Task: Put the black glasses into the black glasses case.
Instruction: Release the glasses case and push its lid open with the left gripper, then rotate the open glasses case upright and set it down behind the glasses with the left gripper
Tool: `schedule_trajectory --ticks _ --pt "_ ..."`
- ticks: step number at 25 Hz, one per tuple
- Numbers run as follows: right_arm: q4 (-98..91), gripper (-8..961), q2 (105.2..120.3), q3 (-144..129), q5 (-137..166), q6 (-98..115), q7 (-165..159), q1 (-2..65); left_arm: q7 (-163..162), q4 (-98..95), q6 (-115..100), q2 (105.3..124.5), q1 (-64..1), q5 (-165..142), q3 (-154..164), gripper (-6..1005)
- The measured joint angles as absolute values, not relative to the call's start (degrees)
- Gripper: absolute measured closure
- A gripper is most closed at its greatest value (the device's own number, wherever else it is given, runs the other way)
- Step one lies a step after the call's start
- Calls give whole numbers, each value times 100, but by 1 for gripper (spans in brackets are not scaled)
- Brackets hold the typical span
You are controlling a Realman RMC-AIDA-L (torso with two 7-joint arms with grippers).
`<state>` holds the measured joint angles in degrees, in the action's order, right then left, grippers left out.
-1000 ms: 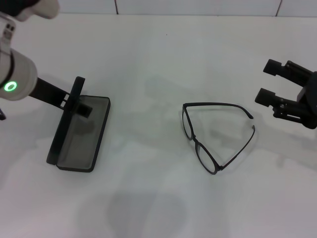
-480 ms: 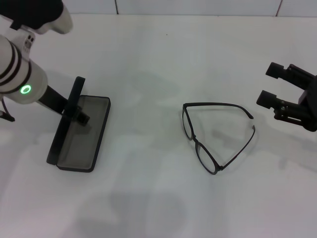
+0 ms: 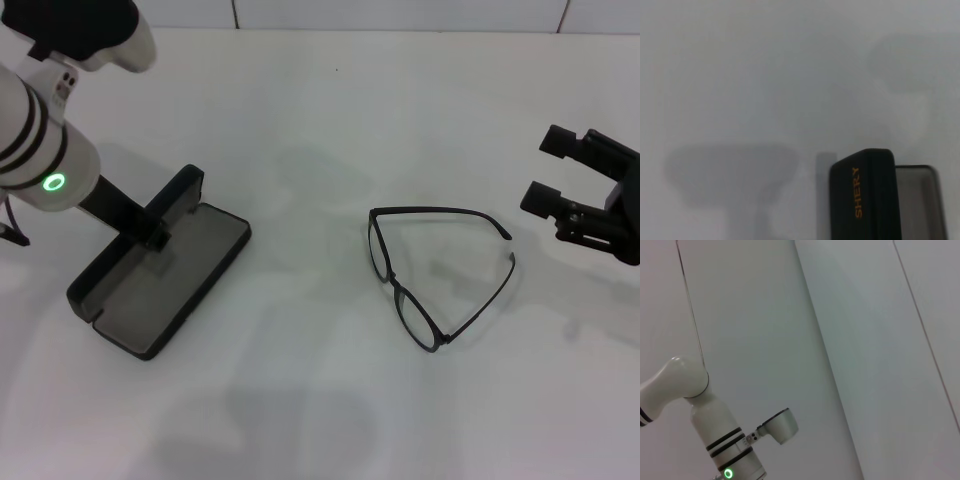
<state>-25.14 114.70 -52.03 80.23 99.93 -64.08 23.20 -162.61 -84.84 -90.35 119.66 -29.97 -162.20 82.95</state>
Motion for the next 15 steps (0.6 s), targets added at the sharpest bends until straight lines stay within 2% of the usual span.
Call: schedule_trajectory --ticks 15 --pt "-2325 96 11435 -4956 7997 10179 -6340 2101 -14431 -9518 -8187 11968 -3050 -16231 9215 802"
